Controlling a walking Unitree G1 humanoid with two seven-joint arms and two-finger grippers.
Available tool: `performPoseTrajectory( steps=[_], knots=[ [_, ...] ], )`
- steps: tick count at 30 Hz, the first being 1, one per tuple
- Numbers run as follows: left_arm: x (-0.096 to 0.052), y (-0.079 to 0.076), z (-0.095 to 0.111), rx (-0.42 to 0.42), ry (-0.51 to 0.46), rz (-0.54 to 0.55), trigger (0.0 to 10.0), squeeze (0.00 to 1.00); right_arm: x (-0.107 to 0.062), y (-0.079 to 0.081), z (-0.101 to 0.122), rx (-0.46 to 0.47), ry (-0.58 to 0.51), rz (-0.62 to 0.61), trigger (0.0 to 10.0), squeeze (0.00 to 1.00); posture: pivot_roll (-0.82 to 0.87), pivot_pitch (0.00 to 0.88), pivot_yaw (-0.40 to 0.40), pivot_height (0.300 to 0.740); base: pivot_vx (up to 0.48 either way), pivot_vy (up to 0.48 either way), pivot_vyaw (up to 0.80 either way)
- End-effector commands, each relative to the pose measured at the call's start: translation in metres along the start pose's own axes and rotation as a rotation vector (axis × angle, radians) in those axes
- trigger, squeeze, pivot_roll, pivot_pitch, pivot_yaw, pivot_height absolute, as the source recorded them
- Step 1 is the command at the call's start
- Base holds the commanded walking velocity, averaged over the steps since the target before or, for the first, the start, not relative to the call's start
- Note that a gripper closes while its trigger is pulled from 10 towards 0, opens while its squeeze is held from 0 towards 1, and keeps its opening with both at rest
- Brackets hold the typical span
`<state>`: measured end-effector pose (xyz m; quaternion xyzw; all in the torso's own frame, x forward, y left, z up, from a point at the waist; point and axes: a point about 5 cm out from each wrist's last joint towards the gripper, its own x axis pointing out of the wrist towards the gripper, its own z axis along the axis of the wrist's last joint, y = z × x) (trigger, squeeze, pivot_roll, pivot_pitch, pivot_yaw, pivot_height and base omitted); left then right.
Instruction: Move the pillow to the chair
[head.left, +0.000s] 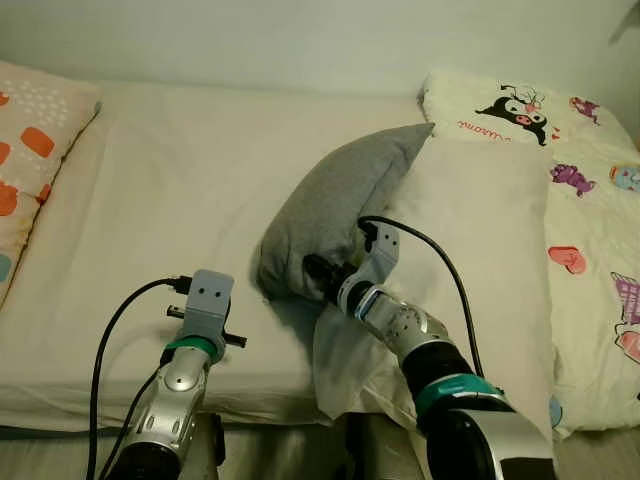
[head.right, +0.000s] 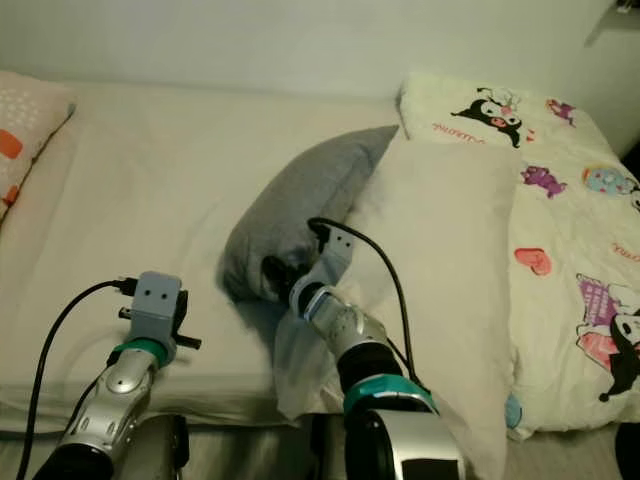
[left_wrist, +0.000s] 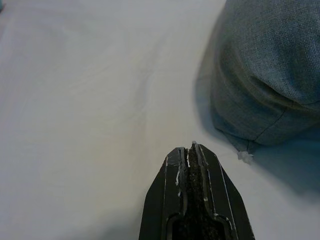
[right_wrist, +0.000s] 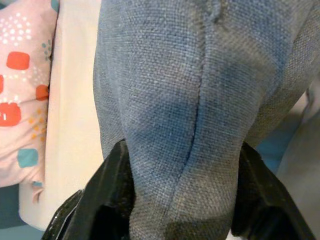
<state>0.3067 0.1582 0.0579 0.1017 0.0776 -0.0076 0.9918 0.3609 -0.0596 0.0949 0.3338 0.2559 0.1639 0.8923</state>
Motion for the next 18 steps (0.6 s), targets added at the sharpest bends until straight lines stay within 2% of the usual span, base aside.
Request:
performPoseTrajectory(
  steps=[1,3,6,10,12,16,18],
  knots=[
    [-0.003,-0.002,-0.009,0.012,0.036,-0.007,10.0,0.00,0.003,0.001,-0.028,0.008,0.087,-0.008,0.0,0.00,0.08,0.000,-0.061,0.597,0.000,0.000,0.00],
    [-0.003,-0.002,-0.009,0.013,0.036,-0.007,10.0,0.00,0.003,0.001,-0.028,0.003,0.083,-0.010,0.0,0.00,0.08,0.000,-0.061,0.597,0.000,0.000,0.00],
    [-0.003,0.000,-0.009,0.016,0.037,-0.006,10.0,0.00,0.003,0.002,-0.026,-0.078,0.059,0.006,0.0,0.00,0.08,0.000,-0.057,0.597,0.000,0.000,0.00],
    [-0.002,0.002,-0.009,0.013,0.038,-0.004,10.0,0.00,0.004,0.005,-0.024,-0.107,0.046,0.018,0.0,0.00,0.09,0.000,-0.052,0.597,0.000,0.000,0.00],
    [-0.001,0.004,-0.008,-0.017,0.040,0.009,10.0,0.00,0.004,0.009,-0.016,-0.153,0.024,0.057,0.0,0.00,0.09,0.000,-0.048,0.597,0.000,0.000,0.00],
    [0.001,0.007,-0.004,-0.061,0.022,0.013,10.0,0.00,0.001,0.012,-0.002,-0.181,0.000,0.112,0.0,0.00,0.09,0.000,-0.048,0.597,0.000,0.000,0.00],
    [0.001,0.009,0.000,-0.126,0.002,0.011,10.0,0.00,-0.005,0.016,0.016,-0.178,-0.036,0.186,0.0,0.00,0.09,0.000,-0.045,0.597,0.000,0.000,0.00]
  ],
)
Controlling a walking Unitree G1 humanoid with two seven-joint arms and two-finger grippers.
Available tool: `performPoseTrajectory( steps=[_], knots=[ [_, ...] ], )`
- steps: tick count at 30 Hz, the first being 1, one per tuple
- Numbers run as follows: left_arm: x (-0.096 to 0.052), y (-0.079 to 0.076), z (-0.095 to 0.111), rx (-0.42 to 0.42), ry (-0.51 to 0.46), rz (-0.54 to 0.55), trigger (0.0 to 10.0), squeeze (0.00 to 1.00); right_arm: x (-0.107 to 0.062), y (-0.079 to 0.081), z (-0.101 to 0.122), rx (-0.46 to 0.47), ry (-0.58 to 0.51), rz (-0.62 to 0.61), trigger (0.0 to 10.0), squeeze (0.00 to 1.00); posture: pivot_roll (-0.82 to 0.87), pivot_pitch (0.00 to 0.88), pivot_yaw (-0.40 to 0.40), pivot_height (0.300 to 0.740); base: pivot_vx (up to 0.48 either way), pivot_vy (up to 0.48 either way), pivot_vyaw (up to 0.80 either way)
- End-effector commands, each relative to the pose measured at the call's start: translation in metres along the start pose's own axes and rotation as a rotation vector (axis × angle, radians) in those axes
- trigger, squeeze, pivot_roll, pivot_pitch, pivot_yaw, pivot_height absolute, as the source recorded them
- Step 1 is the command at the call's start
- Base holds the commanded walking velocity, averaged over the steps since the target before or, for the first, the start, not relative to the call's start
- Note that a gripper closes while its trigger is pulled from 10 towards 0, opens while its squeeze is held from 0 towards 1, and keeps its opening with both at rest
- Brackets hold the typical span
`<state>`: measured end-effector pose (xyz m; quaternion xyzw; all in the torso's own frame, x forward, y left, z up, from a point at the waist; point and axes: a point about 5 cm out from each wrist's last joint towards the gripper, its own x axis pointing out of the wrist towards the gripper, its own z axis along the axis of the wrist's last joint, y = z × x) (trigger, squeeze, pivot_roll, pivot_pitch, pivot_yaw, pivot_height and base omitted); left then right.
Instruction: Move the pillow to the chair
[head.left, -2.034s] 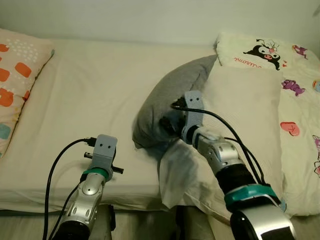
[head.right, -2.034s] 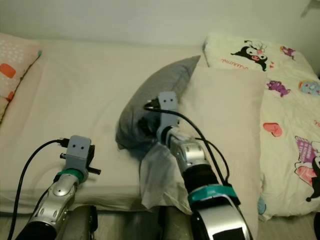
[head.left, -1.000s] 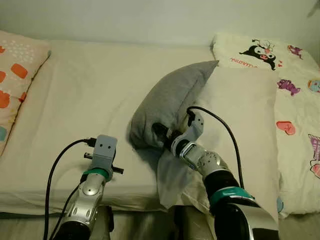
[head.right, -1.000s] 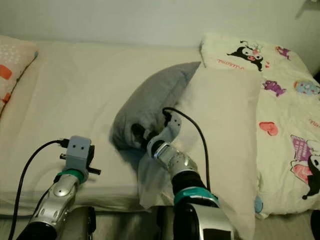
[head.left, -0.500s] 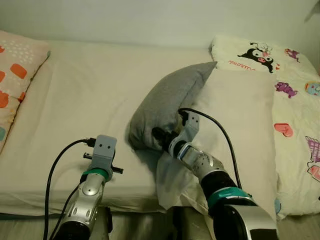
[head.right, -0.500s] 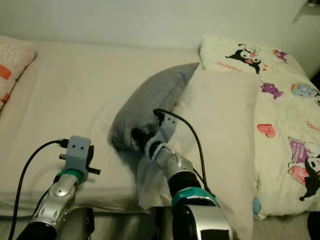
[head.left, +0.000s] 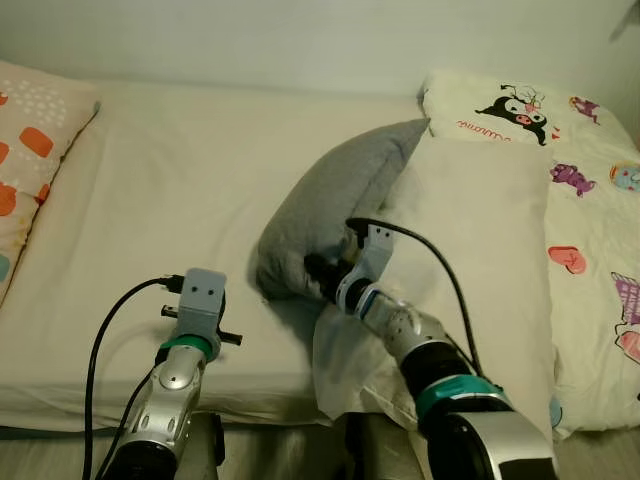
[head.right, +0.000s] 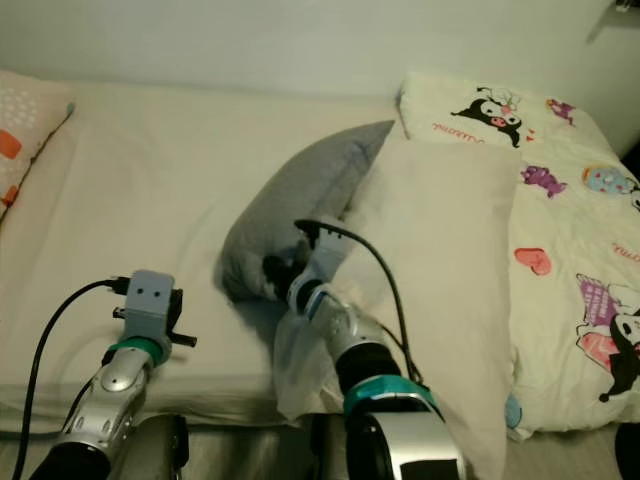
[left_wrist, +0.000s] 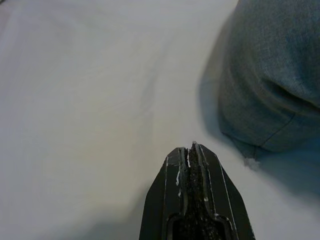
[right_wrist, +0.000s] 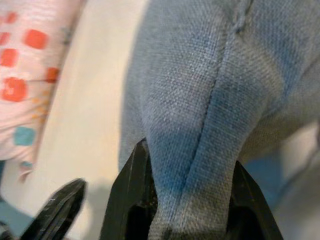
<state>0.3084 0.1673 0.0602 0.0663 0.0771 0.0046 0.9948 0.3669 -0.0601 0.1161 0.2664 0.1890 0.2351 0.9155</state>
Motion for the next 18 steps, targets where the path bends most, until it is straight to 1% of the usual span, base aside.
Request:
performPoseTrajectory(
  steps=[1,2,3,4,6,7,8,9,10,11,13,14,15,16,17,18],
  knots=[
    [0.001,0.000,0.001,-0.080,0.001,-0.006,10.0,0.00,-0.011,-0.003,0.016,0.050,-0.021,0.083,0.0,0.00,0.08,0.000,-0.041,0.597,0.000,0.000,0.00],
    [0.001,0.000,0.001,-0.080,0.001,-0.006,10.0,0.00,-0.011,-0.003,0.016,0.050,-0.021,0.083,0.0,0.00,0.08,0.000,-0.041,0.597,0.000,0.000,0.00],
    [0.001,0.001,0.002,-0.093,0.002,-0.005,10.0,0.00,-0.017,-0.008,0.026,0.072,-0.048,0.097,0.0,0.00,0.08,0.000,-0.041,0.597,0.000,0.000,0.00],
    [0.001,0.001,0.002,-0.093,0.002,-0.005,10.0,0.00,-0.017,-0.008,0.026,0.072,-0.048,0.097,0.0,0.00,0.08,0.000,-0.041,0.597,0.000,0.000,0.00],
    [0.001,0.004,0.005,-0.127,-0.027,-0.013,10.0,0.00,-0.035,-0.033,0.042,0.104,-0.094,0.056,0.0,0.00,0.06,0.000,-0.020,0.597,0.000,0.000,0.00],
    [0.001,0.004,0.005,-0.127,-0.027,-0.013,10.0,0.00,-0.035,-0.033,0.042,0.104,-0.094,0.056,0.0,0.00,0.06,0.000,-0.020,0.597,0.000,0.000,0.00],
    [0.000,0.005,0.005,-0.148,-0.036,-0.017,10.0,0.00,-0.044,-0.052,0.046,0.131,-0.116,-0.013,0.0,0.00,0.05,0.000,-0.017,0.597,0.000,0.000,0.00],
    [0.000,0.005,0.005,-0.148,-0.036,-0.017,10.0,0.00,-0.044,-0.052,0.046,0.131,-0.116,-0.013,0.0,0.00,0.05,0.000,-0.017,0.597,0.000,0.000,0.00],
    [0.001,0.006,0.006,-0.168,-0.042,-0.028,10.0,0.00,-0.056,-0.074,0.049,0.152,-0.136,-0.100,0.0,0.00,0.05,0.000,-0.014,0.597,0.000,0.000,0.00],
    [0.001,0.006,0.006,-0.168,-0.042,-0.028,10.0,0.00,-0.056,-0.074,0.049,0.152,-0.136,-0.100,0.0,0.00,0.05,0.000,-0.014,0.597,0.000,0.000,0.00],
    [0.004,0.006,0.007,-0.236,-0.037,-0.064,10.0,0.00,-0.077,-0.108,0.048,0.205,-0.173,-0.251,0.0,0.00,0.04,0.011,-0.010,0.597,0.000,0.000,0.00],
    [0.004,0.006,0.007,-0.236,-0.037,-0.064,10.0,0.00,-0.077,-0.108,0.048,0.205,-0.173,-0.251,0.0,0.00,0.04,0.011,-0.010,0.597,0.000,0.000,0.00],
    [0.010,0.005,0.006,-0.259,-0.032,-0.107,10.0,0.00,-0.093,-0.130,0.040,0.224,-0.177,-0.358,0.0,0.00,0.03,0.024,-0.008,0.597,0.000,0.000,0.00],
    [0.010,0.005,0.006,-0.259,-0.032,-0.107,10.0,0.00,-0.093,-0.130,0.040,0.224,-0.177,-0.358,0.0,0.00,0.03,0.024,-0.008,0.597,0.000,0.000,0.00],
    [0.012,0.004,0.005,-0.263,-0.025,-0.126,10.0,0.00,-0.099,-0.138,0.033,0.216,-0.158,-0.399,0.0,0.00,0.02,0.036,-0.006,0.597,0.000,0.000,0.00],
    [0.014,0.004,0.005,-0.264,-0.020,-0.138,10.0,0.00,-0.103,-0.142,0.028,0.206,-0.142,-0.420,0.0,0.00,0.02,0.036,-0.006,0.597,0.000,0.000,0.00]
  ],
)
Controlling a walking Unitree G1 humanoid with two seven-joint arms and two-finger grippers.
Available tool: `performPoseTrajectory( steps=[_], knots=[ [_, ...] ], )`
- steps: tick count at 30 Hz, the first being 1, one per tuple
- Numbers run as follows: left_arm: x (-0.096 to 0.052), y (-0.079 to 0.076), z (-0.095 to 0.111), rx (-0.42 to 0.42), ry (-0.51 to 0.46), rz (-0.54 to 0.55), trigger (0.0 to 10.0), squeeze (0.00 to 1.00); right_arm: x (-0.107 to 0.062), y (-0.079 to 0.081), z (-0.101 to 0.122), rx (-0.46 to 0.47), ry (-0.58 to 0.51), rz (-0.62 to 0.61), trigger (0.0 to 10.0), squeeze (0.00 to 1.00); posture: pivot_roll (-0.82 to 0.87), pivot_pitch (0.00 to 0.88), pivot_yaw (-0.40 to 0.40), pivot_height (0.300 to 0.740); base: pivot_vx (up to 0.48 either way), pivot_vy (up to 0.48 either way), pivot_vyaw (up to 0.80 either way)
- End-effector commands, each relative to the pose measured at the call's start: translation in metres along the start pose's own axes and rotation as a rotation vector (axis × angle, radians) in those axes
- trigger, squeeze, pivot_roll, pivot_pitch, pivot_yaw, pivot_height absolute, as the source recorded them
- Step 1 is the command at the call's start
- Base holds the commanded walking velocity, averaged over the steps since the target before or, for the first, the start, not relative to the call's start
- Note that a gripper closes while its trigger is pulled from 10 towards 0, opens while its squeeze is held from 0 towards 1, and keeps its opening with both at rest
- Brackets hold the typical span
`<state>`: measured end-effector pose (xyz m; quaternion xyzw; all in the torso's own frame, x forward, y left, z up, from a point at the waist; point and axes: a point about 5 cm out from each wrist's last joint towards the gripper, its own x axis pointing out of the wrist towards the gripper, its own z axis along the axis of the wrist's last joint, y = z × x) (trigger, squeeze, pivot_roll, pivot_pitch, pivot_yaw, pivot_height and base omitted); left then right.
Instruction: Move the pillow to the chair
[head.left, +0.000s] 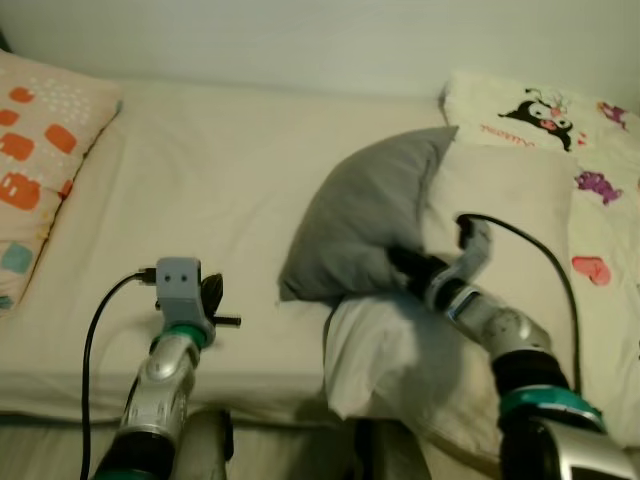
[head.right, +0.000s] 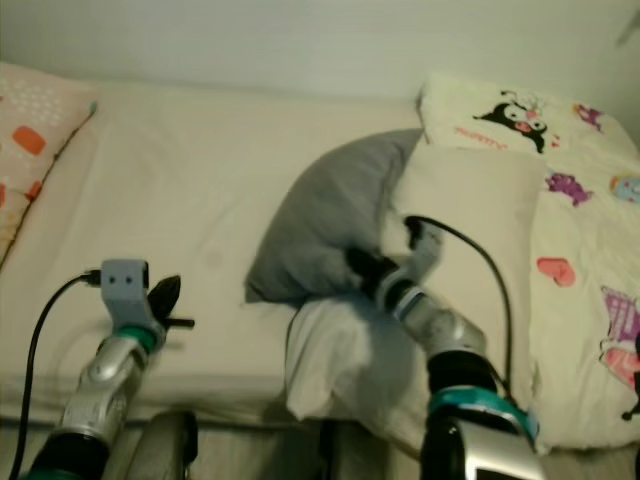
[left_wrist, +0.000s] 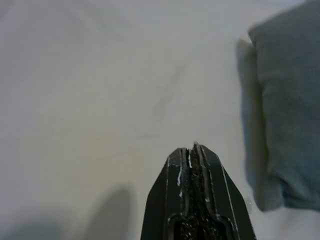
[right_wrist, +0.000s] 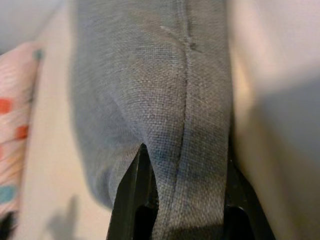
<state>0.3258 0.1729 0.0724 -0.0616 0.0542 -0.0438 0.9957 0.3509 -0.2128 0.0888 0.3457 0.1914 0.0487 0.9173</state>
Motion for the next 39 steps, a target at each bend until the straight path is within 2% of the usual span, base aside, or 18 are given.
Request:
performPoseTrajectory(
  steps=[1,3,5,7,10,11,12,13,15,19,21,25,31,33,34,36,37,39],
  knots=[
    [-0.001,-0.001,-0.010,-0.018,0.033,-0.020,10.0,0.00,-0.009,-0.021,0.002,-0.015,-0.022,-0.101,0.0,0.00,0.02,0.036,-0.006,0.597,0.000,0.000,0.00],
    [0.001,-0.001,-0.010,-0.028,0.041,-0.029,10.0,0.00,-0.012,-0.029,-0.005,-0.014,-0.001,-0.131,0.0,0.00,0.01,0.051,-0.004,0.597,0.000,0.000,0.00],
    [0.008,0.002,-0.010,0.001,0.066,-0.042,10.0,0.00,-0.023,-0.049,-0.026,0.071,0.039,-0.215,0.0,0.00,-0.01,0.085,0.001,0.597,0.000,0.000,0.00],
    [0.008,0.002,-0.010,0.001,0.066,-0.042,10.0,0.00,-0.023,-0.049,-0.026,0.071,0.039,-0.215,0.0,0.00,-0.01,0.085,0.001,0.597,0.000,0.000,0.00],
    [0.013,0.004,-0.004,-0.063,0.056,-0.080,10.0,0.00,-0.035,-0.068,-0.048,0.188,0.055,-0.317,0.0,0.00,-0.02,0.124,0.015,0.597,0.000,0.000,0.00],
    [0.013,0.004,-0.004,-0.063,0.056,-0.080,10.0,0.00,-0.035,-0.068,-0.048,0.188,0.055,-0.317,0.0,0.00,-0.02,0.124,0.015,0.597,0.000,0.000,0.00],
    [0.015,0.004,0.000,-0.165,0.037,-0.120,10.0,1.00,-0.041,-0.077,-0.060,0.215,0.075,-0.367,0.0,0.00,-0.02,0.130,0.020,0.597,0.000,0.000,0.00],
    [0.015,0.004,0.000,-0.165,0.037,-0.120,10.0,1.00,-0.041,-0.077,-0.060,0.215,0.075,-0.367,0.0,0.00,-0.02,0.130,0.020,0.597,0.000,0.000,0.00],
    [0.017,-0.003,0.001,-0.286,0.047,-0.239,10.0,1.00,-0.049,-0.087,-0.075,0.222,0.111,-0.417,0.0,0.00,-0.04,0.145,0.034,0.597,0.000,0.000,0.00],
    [0.016,-0.012,-0.005,-0.322,0.084,-0.324,10.0,1.00,-0.053,-0.091,-0.078,0.224,0.113,-0.422,0.0,0.00,-0.05,0.150,0.043,0.597,0.000,0.000,0.00],
    [0.013,-0.021,-0.015,-0.351,0.132,-0.382,10.0,1.00,-0.058,-0.095,-0.074,0.278,0.077,-0.410,0.0,0.00,-0.08,0.157,0.055,0.597,0.000,0.000,0.00],
    [0.012,-0.024,-0.019,-0.361,0.148,-0.395,10.0,1.00,-0.061,-0.098,-0.072,0.301,0.063,-0.408,0.0,0.00,-0.08,0.157,0.055,0.597,0.000,0.000,0.00],
    [0.008,-0.049,-0.029,-0.365,0.204,-0.519,10.0,1.00,-0.084,-0.120,-0.086,0.444,0.052,-0.484,0.0,0.00,-0.09,0.164,0.059,0.597,0.000,0.000,0.00],
    [0.008,-0.053,-0.031,-0.356,0.215,-0.539,10.0,1.00,-0.088,-0.121,-0.095,0.394,0.095,-0.484,0.0,0.00,-0.09,0.164,0.060,0.597,0.000,0.000,0.00],
    [0.007,-0.055,-0.032,-0.350,0.219,-0.548,10.0,1.00,-0.089,-0.119,-0.102,0.315,0.142,-0.466,0.0,0.00,-0.09,0.163,0.061,0.597,0.000,0.000,0.00],
    [0.008,-0.054,-0.029,-0.357,0.196,-0.550,10.0,1.00,-0.080,-0.098,-0.108,0.149,0.205,-0.299,0.0,0.00,-0.08,0.158,0.064,0.597,0.000,0.000,0.00],
    [0.008,-0.054,-0.029,-0.357,0.196,-0.550,10.0,1.00,-0.080,-0.098,-0.108,0.149,0.205,-0.299,0.0,0.00,-0.08,0.158,0.064,0.597,0.000,0.000,0.00],
    [0.009,-0.052,-0.024,-0.360,0.159,-0.559,10.0,1.00,-0.063,-0.066,-0.103,0.012,0.233,-0.095,0.0,0.00,-0.07,0.147,0.064,0.597,0.000,0.000,0.00]
  ],
)
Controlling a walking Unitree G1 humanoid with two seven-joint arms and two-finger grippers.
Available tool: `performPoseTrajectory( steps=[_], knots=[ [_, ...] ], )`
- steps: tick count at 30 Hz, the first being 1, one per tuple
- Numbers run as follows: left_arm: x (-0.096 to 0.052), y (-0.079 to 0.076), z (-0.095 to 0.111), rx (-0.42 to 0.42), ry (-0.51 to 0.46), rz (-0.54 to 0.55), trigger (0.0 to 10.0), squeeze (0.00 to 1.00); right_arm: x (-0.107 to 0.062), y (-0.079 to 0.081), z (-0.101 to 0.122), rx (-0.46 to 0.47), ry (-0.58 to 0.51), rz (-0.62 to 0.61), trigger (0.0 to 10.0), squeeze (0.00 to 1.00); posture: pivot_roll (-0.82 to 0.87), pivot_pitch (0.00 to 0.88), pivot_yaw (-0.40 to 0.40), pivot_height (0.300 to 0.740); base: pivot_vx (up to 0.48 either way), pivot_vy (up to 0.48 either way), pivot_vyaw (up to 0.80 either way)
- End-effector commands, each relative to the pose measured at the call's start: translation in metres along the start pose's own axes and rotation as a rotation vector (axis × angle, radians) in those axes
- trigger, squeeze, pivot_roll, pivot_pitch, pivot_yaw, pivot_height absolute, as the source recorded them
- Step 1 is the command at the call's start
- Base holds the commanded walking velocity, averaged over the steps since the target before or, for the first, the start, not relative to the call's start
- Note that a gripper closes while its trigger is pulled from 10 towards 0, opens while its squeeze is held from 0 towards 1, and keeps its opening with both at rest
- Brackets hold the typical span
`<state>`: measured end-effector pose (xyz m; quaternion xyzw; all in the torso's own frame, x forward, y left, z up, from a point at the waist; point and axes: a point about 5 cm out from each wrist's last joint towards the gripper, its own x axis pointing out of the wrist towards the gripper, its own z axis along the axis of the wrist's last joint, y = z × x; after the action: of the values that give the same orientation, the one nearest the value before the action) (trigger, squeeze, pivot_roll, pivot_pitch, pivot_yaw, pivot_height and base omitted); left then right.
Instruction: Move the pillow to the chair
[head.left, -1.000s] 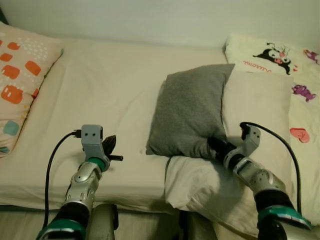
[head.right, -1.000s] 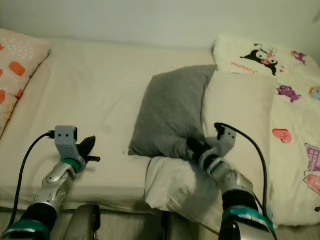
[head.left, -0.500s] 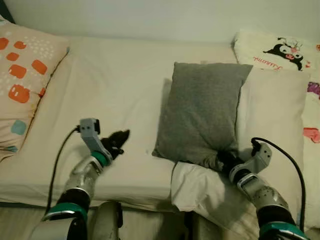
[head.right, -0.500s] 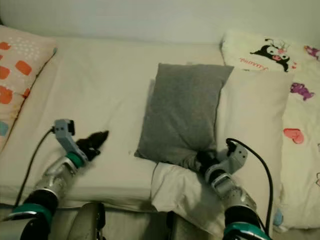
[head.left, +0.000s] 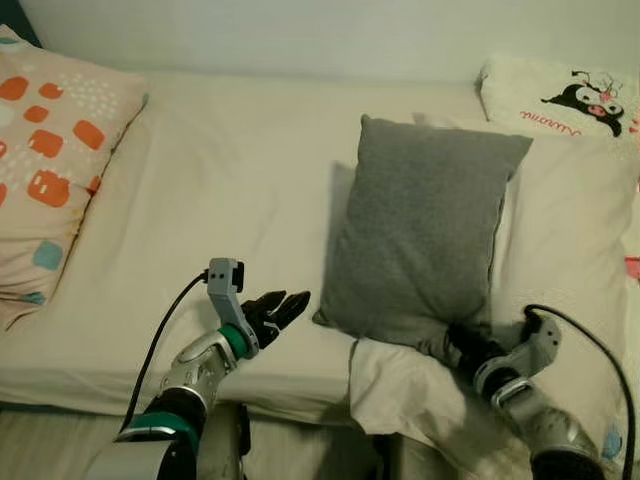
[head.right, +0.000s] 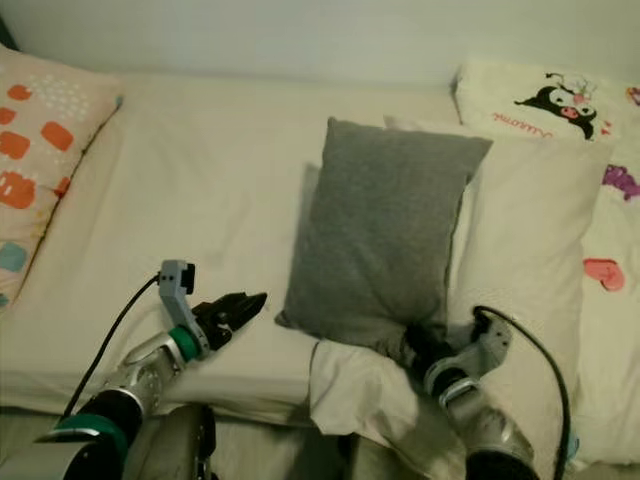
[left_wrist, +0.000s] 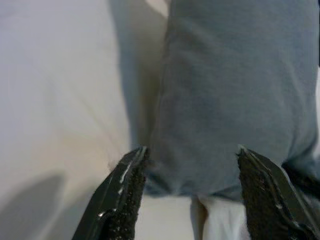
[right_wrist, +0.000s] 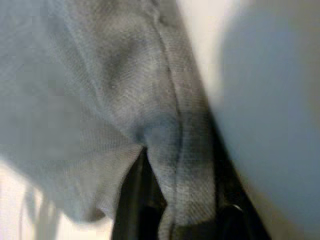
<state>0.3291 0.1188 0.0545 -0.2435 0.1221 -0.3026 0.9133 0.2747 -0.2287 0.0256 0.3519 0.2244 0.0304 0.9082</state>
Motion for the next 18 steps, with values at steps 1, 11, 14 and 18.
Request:
performPoseTrajectory(
  steps=[1,11,14,18],
  knots=[
    [-0.001,-0.001,0.001,0.008,-0.016,-0.023,10.0,1.00,0.000,0.007,-0.036,-0.085,0.188,0.046,0.0,0.00,-0.07,0.141,0.063,0.597,0.000,0.000,0.00],
    [-0.010,0.005,0.033,0.091,-0.177,-0.049,10.0,1.00,0.004,0.126,0.042,-0.325,0.076,0.634,0.0,0.00,-0.03,0.091,0.050,0.597,0.000,0.000,0.00],
    [-0.016,0.006,0.040,0.084,-0.213,-0.074,10.0,1.00,-0.005,0.136,0.054,-0.359,0.064,0.701,0.0,0.00,-0.02,0.085,0.048,0.597,0.000,0.000,0.00],
    [-0.028,0.005,0.048,0.063,-0.256,-0.128,10.0,1.00,-0.020,0.144,0.074,-0.357,0.026,0.790,0.0,0.00,-0.01,0.080,0.039,0.597,0.000,0.000,0.00]
  ],
)
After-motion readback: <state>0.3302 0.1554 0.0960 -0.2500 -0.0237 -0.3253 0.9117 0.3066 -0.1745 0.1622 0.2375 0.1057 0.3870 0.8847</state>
